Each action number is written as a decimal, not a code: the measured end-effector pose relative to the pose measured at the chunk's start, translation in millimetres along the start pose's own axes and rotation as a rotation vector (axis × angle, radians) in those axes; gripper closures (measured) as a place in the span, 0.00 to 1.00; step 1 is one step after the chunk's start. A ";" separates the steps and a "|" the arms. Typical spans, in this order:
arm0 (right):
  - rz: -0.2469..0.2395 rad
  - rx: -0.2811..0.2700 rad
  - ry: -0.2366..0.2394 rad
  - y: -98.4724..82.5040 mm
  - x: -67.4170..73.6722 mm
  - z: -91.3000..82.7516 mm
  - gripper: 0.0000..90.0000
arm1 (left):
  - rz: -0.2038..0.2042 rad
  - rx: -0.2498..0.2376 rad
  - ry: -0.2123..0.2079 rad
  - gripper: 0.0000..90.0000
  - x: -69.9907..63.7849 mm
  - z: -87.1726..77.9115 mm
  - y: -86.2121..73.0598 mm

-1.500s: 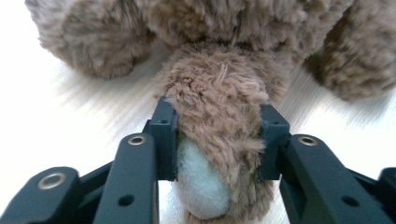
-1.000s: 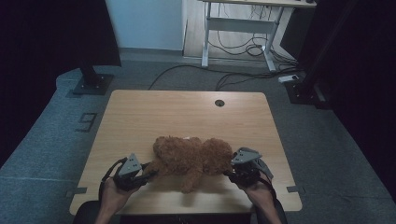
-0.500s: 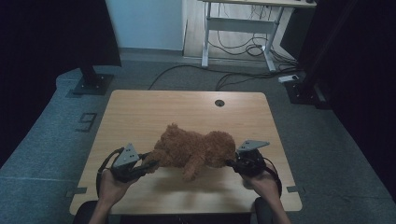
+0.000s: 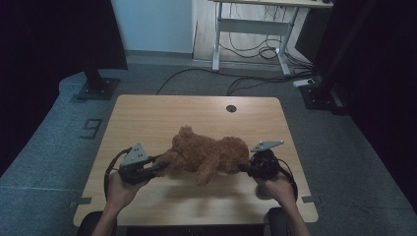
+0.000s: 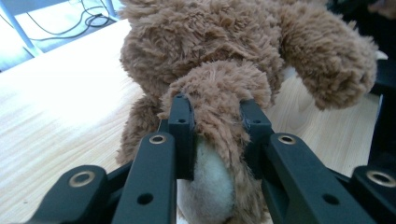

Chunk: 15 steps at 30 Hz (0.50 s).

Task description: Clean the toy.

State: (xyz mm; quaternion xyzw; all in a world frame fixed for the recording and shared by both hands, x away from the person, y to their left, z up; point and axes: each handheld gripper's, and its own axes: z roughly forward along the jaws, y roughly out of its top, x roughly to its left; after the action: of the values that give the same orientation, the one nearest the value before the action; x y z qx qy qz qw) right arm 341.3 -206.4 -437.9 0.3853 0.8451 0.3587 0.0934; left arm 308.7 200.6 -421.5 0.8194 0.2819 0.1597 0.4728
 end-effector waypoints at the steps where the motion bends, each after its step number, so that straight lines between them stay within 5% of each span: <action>1: 0.005 0.003 0.001 -0.8 -1.6 1.8 0.79 | 0.000 0.004 0.001 0.79 0.5 1.4 1.3; 10: 0.044 0.026 -0.008 -5.9 -13.5 9.6 0.69 | -0.011 0.018 0.013 0.79 4.0 12.2 14.4; 15: 0.039 0.040 -0.034 -10.8 -13.7 11.8 0.54 | -0.036 0.019 0.011 0.79 5.2 17.2 15.6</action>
State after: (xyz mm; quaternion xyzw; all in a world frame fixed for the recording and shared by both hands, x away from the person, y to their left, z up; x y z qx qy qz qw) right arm 349.5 -214.7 -455.4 0.4097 0.8426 0.3369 0.0931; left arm 326.7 185.9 -416.6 0.8178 0.3007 0.1531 0.4661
